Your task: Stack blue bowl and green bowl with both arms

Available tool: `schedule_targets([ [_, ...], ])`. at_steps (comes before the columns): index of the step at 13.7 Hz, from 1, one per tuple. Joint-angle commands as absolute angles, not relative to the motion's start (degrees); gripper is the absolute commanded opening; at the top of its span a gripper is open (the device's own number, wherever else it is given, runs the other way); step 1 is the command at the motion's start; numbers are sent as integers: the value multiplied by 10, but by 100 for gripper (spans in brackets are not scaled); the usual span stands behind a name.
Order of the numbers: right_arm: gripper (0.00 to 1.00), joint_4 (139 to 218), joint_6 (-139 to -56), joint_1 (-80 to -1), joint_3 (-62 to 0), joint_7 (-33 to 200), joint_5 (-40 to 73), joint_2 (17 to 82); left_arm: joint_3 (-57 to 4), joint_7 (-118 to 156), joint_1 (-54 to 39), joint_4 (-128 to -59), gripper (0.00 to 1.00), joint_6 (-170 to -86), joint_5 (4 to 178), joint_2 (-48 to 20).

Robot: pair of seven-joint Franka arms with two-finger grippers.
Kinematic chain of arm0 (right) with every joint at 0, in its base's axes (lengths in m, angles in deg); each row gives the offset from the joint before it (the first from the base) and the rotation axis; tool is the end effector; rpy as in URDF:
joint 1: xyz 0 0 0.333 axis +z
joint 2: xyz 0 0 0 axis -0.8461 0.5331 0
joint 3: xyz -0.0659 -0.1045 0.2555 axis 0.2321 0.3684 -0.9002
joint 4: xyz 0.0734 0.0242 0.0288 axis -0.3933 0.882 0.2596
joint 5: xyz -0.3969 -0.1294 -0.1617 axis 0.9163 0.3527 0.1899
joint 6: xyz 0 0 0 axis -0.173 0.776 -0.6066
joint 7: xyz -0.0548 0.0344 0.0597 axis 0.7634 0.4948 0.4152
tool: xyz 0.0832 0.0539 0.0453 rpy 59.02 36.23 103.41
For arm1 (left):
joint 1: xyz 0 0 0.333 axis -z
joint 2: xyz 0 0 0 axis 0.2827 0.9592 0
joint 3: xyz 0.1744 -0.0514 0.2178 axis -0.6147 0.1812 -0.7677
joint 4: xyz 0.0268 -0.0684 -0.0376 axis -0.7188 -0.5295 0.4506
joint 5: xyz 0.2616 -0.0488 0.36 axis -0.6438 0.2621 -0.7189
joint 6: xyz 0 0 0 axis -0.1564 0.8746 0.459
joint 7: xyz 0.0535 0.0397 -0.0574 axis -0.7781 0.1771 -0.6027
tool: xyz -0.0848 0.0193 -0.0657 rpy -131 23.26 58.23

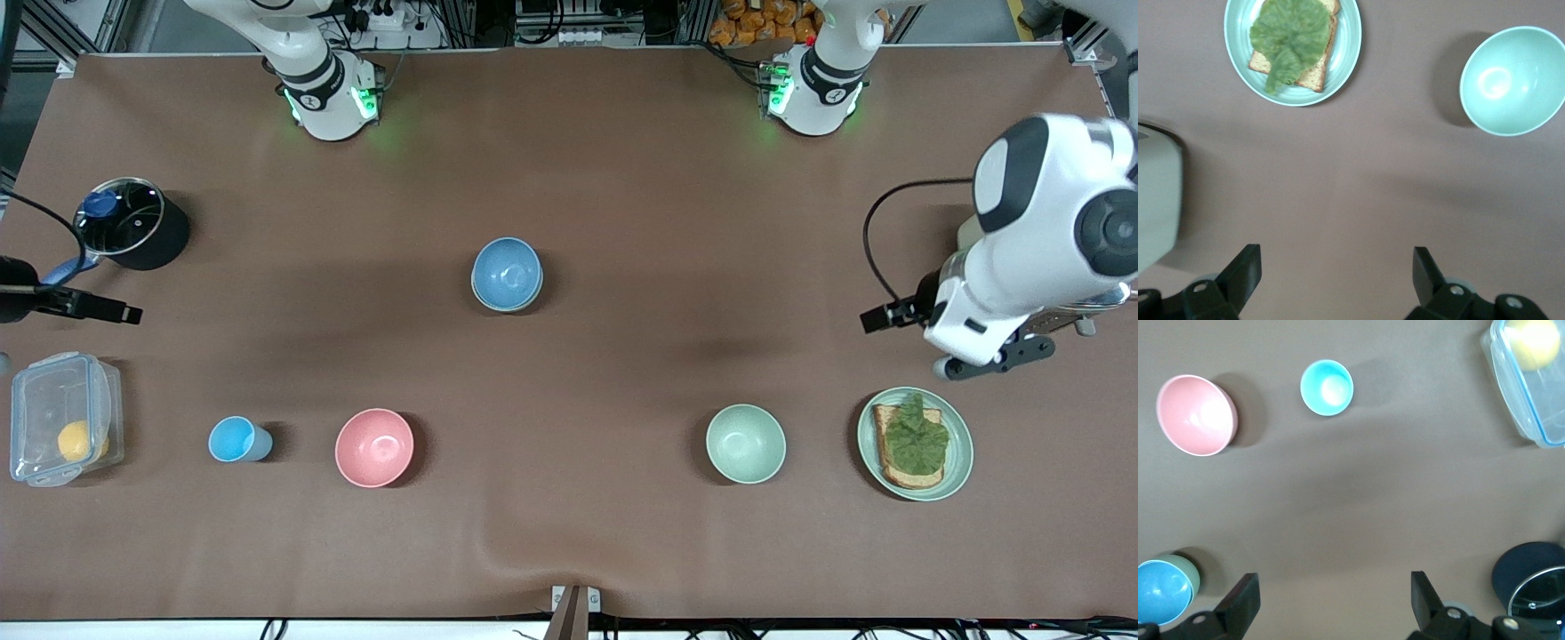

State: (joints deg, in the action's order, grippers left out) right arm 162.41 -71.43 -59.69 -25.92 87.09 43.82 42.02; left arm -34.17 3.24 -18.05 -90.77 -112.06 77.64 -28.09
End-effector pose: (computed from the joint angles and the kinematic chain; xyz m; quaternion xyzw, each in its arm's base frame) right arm 0.6647 -0.1165 0.4807 -0.9902 0.0989 0.0717 0.0675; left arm 0.6493 -0.0892 0.4175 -0.9923 -0.1058 0.0565 0.0320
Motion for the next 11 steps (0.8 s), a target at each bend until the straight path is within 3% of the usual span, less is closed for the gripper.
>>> schedule_targets([
  [1, 100, 1614, -706, -643, -325, 863, 465, 387, -370, 73, -159, -982, 100, -1121, 792, -373],
  [7, 100, 1605, -685, -631, -351, 866, 487, 330, -372, 99, -135, -958, 100, -1111, 787, -428],
  [11, 100, 1589, -656, -582, -311, 867, 501, 316, -371, 213, -131, -892, 100, -1040, 784, -428],
])
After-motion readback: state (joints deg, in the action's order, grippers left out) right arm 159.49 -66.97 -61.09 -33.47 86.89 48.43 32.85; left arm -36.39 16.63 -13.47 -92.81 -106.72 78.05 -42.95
